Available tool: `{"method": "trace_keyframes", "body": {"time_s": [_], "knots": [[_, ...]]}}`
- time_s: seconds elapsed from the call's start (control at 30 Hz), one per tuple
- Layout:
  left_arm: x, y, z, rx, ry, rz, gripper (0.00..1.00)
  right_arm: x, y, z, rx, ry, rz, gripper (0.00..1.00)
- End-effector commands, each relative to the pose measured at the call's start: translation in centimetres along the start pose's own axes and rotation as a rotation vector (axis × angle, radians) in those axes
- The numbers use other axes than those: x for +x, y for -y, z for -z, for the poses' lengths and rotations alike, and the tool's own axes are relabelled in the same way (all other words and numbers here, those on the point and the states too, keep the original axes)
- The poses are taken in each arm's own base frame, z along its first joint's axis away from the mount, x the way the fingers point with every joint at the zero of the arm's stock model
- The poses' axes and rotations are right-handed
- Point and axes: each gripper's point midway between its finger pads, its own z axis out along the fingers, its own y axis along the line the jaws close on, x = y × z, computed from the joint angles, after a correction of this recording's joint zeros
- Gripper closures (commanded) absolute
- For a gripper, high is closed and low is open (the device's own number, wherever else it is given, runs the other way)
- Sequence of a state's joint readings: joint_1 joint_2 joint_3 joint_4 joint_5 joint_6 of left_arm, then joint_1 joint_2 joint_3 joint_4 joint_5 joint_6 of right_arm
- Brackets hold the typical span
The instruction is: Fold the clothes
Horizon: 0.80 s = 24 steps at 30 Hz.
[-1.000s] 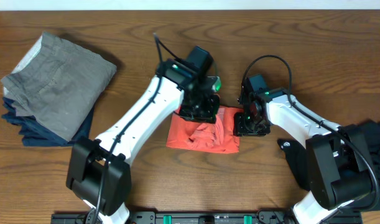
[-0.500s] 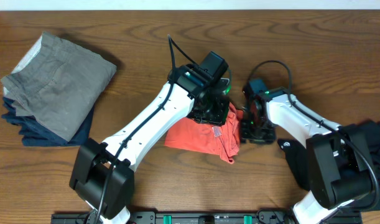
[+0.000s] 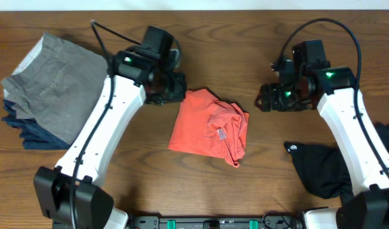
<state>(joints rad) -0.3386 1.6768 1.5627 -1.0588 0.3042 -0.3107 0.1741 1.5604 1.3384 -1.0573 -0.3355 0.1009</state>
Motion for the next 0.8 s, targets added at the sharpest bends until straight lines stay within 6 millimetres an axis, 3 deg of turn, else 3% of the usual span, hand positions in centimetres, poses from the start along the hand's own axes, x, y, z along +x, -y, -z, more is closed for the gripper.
{"method": "trace_keyframes", "body": {"time_s": [0.0, 0.17, 0.3, 0.47, 0.57, 0.63, 0.77], "knots": [[0.3, -3.0, -1.8, -0.068, -0.049, 0.062, 0.69, 1.9, -3.8, -2.2, -0.113, -0.090, 0.179, 0.34], [1.4, -5.0, -4.6, -0.104, -0.136, 0.107, 0.69, 3.6, -5.3, -5.8, -0.028, -0.163, 0.296, 0.32], [2.3, -5.1, -6.6, -0.117, -0.201, 0.107, 0.69, 4.7, -6.1, -8.7, 0.001, -0.197, 0.358, 0.32], [3.2, -4.5, -8.9, -0.130, -0.257, 0.076, 0.69, 3.9, -1.3, -10.7, 0.341, -0.162, 0.179, 0.34], [3.6, -4.0, -10.7, -0.137, -0.285, 0.053, 0.69, 3.3, 1.5, -10.1, 0.503, -0.104, 0.007, 0.53], [3.9, -3.9, -11.8, -0.142, -0.304, 0.043, 0.69, 3.2, 2.8, -9.4, 0.558, -0.072, -0.103, 0.62], [4.7, -3.7, -14.0, -0.153, -0.342, 0.025, 0.70, 2.9, 3.9, -8.9, 0.572, -0.049, -0.190, 0.63]]}}
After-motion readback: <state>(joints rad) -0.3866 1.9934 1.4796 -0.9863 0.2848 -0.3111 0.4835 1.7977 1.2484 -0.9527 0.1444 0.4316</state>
